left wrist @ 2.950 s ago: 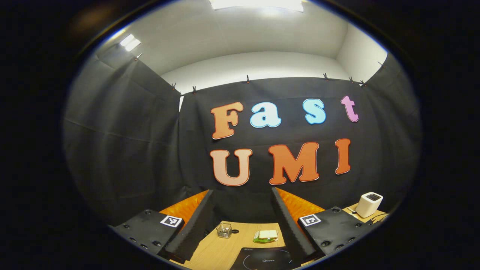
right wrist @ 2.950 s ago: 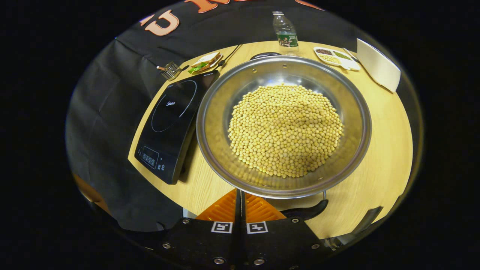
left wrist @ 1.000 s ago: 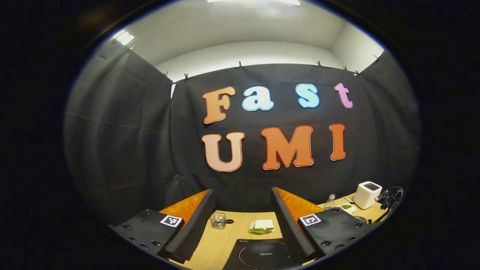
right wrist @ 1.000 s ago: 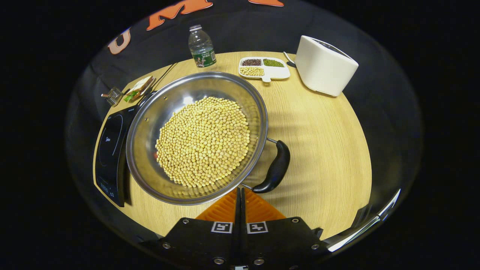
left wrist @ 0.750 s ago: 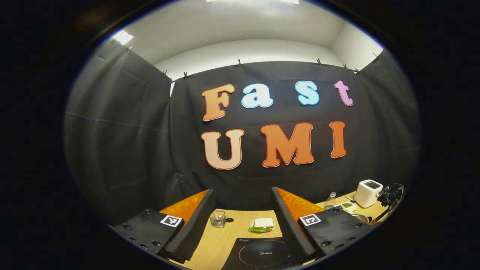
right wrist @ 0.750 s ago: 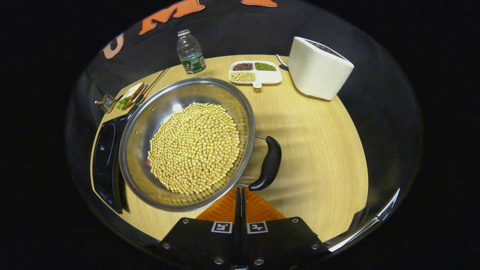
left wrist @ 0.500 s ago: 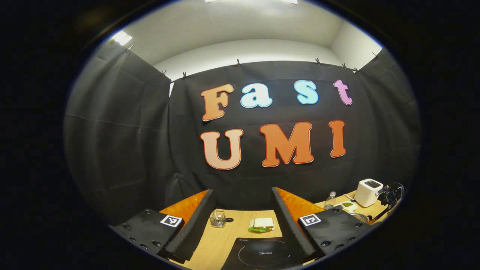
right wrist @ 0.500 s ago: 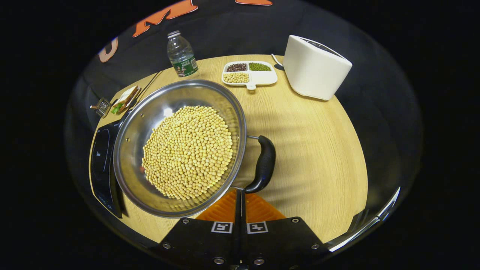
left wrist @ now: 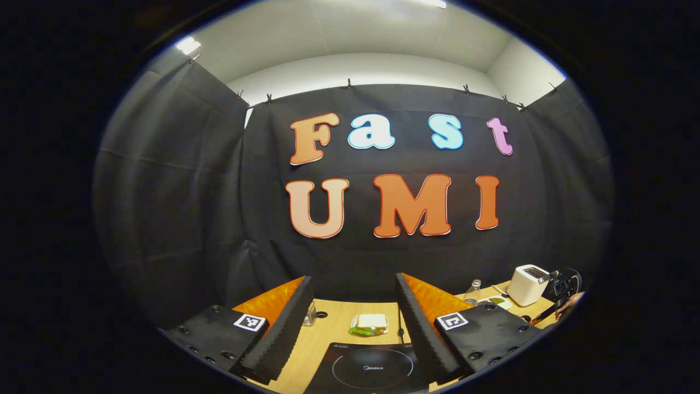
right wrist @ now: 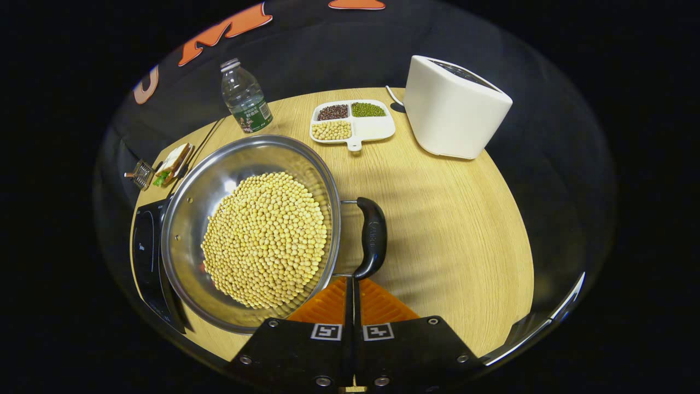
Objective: First push the handle of the pot to place it horizontally, then grasp the pot with both hands and set it on the induction cooktop.
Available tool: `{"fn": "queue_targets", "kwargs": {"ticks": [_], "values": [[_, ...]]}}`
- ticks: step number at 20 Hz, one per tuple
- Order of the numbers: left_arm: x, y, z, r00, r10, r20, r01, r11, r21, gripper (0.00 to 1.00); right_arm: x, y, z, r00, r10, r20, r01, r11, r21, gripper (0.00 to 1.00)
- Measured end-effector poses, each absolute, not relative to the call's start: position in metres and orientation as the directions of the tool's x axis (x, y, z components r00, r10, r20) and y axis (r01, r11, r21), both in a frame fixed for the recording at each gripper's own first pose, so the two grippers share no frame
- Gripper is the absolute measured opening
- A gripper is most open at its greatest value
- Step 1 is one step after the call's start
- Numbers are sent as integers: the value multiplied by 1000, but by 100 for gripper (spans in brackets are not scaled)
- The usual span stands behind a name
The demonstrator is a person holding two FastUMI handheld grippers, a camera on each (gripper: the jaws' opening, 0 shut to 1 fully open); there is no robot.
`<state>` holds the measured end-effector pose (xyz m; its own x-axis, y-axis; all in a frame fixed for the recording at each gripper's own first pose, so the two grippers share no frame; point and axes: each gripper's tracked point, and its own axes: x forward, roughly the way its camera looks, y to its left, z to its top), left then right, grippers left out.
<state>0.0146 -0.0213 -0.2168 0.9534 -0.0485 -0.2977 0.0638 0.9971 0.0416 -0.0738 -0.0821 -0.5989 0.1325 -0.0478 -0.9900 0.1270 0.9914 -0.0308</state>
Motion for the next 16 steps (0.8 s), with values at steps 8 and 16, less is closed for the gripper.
{"fn": "queue_targets", "kwargs": {"ticks": [8, 16], "values": [[19, -48, -265, 907, -92, -411, 109, 994, 18, 99, -53, -86, -604, 168, -37, -985, 168, 986, -9, 0], [20, -78, -286, 886, -133, -445, 154, 988, 11, 99, -37, -92, -572, 250, -5, -968, 190, 981, 44, 0]]}}
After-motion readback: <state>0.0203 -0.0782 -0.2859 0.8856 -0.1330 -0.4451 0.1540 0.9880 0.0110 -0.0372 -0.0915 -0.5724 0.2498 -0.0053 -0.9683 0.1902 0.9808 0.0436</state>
